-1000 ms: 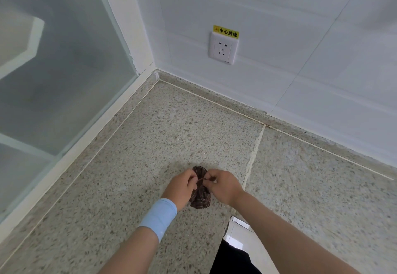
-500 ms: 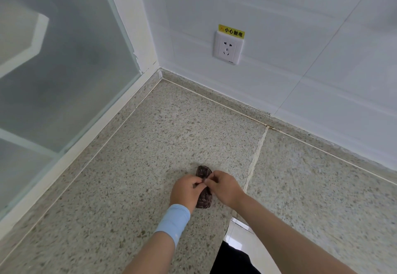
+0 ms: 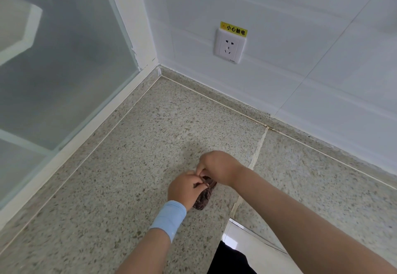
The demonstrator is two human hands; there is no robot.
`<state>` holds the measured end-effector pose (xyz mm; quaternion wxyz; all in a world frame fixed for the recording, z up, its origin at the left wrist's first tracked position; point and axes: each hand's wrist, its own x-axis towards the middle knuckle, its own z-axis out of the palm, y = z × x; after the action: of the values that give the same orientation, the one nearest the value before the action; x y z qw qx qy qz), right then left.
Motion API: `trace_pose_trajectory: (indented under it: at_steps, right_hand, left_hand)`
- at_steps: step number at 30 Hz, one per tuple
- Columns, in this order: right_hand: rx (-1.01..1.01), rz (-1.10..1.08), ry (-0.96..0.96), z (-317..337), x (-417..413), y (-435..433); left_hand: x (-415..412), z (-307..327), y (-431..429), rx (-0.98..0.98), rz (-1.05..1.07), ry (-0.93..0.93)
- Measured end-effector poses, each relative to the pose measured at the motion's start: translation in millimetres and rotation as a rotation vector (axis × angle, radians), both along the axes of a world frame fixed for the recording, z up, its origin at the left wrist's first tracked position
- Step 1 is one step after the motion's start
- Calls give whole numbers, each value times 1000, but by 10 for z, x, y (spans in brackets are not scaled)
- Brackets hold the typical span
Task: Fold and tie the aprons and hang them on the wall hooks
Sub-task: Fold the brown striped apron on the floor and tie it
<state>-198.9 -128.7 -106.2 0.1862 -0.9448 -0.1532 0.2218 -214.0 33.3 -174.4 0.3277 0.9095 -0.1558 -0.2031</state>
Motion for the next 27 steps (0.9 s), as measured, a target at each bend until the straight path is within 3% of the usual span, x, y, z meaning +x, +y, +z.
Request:
trace_pose_trajectory:
  at_steps: [2, 5, 12, 17, 22, 27]
  right_hand:
    - [144, -165, 19, -76, 22, 13]
    - [201, -309, 78, -180, -27, 17]
    - [184, -339, 15, -416, -374, -41]
    - [344, -516, 36, -535, -607, 25]
    - [462, -791, 148, -595, -708, 108]
    - [616, -885, 76, -534, -869, 204]
  left_hand:
    - [-29, -44, 28, -66, 45, 34]
    - [-93, -128, 73, -159, 146, 71]
    - [-230, -203, 77, -272, 280, 62]
    - [-291, -203, 24, -304, 347, 85]
    - [-327, -211, 25, -348, 336, 154]
    - [-253, -96, 52, -288, 303, 312]
